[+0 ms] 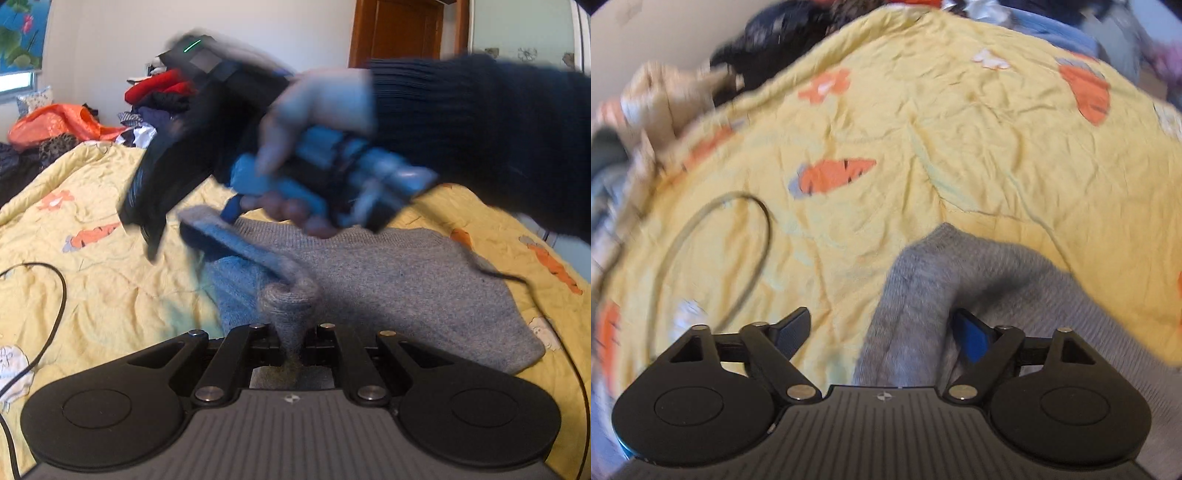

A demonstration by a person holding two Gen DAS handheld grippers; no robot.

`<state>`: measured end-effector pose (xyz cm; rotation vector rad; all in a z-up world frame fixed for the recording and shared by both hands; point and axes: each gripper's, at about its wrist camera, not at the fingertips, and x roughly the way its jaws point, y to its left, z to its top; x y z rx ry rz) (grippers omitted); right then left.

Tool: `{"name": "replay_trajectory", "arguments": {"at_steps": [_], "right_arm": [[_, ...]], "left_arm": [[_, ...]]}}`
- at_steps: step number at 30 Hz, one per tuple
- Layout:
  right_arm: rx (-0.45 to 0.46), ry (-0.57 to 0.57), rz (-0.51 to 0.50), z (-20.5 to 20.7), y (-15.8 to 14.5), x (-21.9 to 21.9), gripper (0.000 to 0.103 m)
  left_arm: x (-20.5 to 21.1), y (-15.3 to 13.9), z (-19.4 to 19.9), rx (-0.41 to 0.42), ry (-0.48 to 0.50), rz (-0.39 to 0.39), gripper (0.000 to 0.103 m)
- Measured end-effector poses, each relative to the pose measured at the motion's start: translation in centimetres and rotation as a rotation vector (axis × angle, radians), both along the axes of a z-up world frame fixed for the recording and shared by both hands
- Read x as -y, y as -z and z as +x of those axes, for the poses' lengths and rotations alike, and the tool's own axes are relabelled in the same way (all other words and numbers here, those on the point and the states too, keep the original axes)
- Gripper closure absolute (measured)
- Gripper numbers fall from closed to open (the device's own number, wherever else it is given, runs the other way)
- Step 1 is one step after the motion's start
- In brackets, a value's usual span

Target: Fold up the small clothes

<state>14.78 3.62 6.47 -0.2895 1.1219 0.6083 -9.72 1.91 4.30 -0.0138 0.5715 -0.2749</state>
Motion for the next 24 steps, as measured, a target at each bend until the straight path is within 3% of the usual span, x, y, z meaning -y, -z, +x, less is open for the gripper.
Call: {"name": "replay_trajectory", "arguments": {"at_steps": [1, 3, 6, 10, 13, 16, 20, 22, 24], "right_arm": [[0.016, -0.02, -0.058, 0.1, 0.6, -0.4, 0.053], [0.038, -0.044, -0.112, 0.3, 1.3, 0.3, 0.075], [0.05, -0.041, -0.025, 0.1, 0.3, 3.0, 0.083], [0.044, 0.016, 0.176, 0.1, -2.5, 10.0, 0.085], [0.047, 0.098, 0.333, -0.8, -4.7, 17.7, 0.086], [0.058, 0.19, 0.42, -2.9, -5.5, 25.9, 0.086], [0.028, 0.356, 0.442, -5.4, -2.0, 34.7, 0.085], [-0.035, 0.47, 0.476, -5.8, 1.2, 37.8, 0.073], [-0.095, 0.571, 0.55, -6.1, 4.1, 39.8, 0.057]], "left_arm": [[0.0, 0.1, 0.1, -0.001, 0.001, 0.003, 0.097], [-0.1, 0.0, 0.3, -0.004, -0.001, 0.007, 0.097], [0.1, -0.6, -0.1, 0.007, 0.014, 0.004, 0.097], [2.5, -2.6, -0.7, 0.05, 0.102, 0.007, 0.097], [5.9, -4.2, -1.1, 0.091, 0.215, -0.013, 0.097], [10.4, -4.3, -1.3, 0.085, 0.344, -0.031, 0.097], [16.4, -0.8, -1.3, -0.002, 0.476, 0.013, 0.097], [18.8, 1.4, -1.4, -0.057, 0.516, 0.074, 0.097], [19.9, 2.4, -1.9, -0.05, 0.521, 0.138, 0.097]]}}
